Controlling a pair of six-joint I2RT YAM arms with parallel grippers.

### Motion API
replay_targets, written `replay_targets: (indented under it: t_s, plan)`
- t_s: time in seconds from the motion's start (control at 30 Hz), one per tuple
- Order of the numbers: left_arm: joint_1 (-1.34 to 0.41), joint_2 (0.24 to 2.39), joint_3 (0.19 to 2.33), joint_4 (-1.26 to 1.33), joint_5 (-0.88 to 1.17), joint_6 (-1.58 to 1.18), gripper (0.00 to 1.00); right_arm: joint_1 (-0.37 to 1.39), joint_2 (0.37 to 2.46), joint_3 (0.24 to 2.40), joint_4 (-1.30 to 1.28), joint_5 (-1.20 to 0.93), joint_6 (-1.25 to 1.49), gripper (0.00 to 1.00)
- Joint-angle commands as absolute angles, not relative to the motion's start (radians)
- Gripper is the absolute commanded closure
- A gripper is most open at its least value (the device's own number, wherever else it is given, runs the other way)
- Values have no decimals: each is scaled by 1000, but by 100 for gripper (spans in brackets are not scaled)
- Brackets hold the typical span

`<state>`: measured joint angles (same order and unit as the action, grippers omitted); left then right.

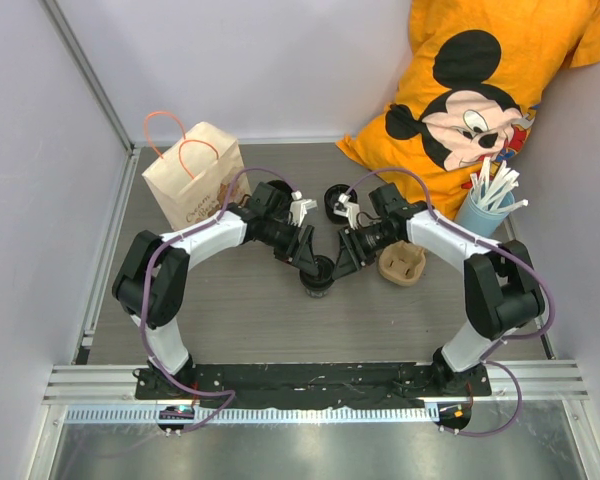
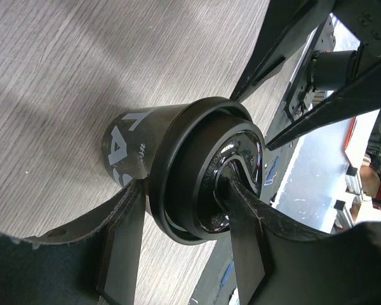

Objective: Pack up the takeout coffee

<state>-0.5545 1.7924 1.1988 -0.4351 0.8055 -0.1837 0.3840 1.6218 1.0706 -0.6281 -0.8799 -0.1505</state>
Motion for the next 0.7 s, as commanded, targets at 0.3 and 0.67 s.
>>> replay_targets:
  t_s: [0.3, 0.67]
  plan:
    - [-557, 1818, 1150, -423, 660, -118, 62, 348, 1709, 1100, -591, -1055, -138, 57]
    - [-560, 1809, 1140, -426, 640, -98, 66, 278, 1778, 1097, -594, -1206, -179, 57]
